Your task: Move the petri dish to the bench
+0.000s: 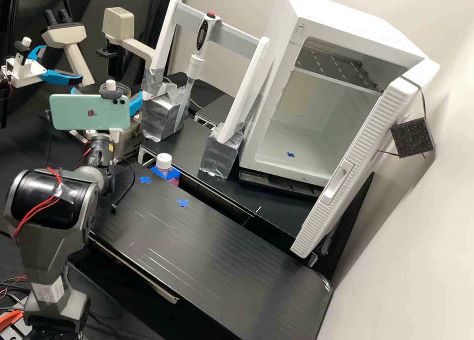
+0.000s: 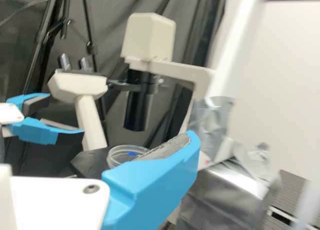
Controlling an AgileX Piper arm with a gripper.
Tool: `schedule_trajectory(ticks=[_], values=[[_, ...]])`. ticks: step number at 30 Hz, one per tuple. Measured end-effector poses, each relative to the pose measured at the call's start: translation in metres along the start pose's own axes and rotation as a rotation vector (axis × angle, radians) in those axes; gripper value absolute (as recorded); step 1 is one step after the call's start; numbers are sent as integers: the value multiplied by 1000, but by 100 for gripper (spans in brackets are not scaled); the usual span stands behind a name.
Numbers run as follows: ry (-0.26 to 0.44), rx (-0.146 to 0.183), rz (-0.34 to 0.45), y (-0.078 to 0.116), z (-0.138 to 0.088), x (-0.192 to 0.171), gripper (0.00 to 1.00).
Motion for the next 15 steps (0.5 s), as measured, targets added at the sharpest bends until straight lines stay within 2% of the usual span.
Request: schedule_trajectory(ticks=[4, 11, 15], values=[[-7, -12, -33, -3, 0, 13, 100], [12, -33, -52, -2, -3, 15, 100], [33, -62, -76, -4, -5, 15, 100]])
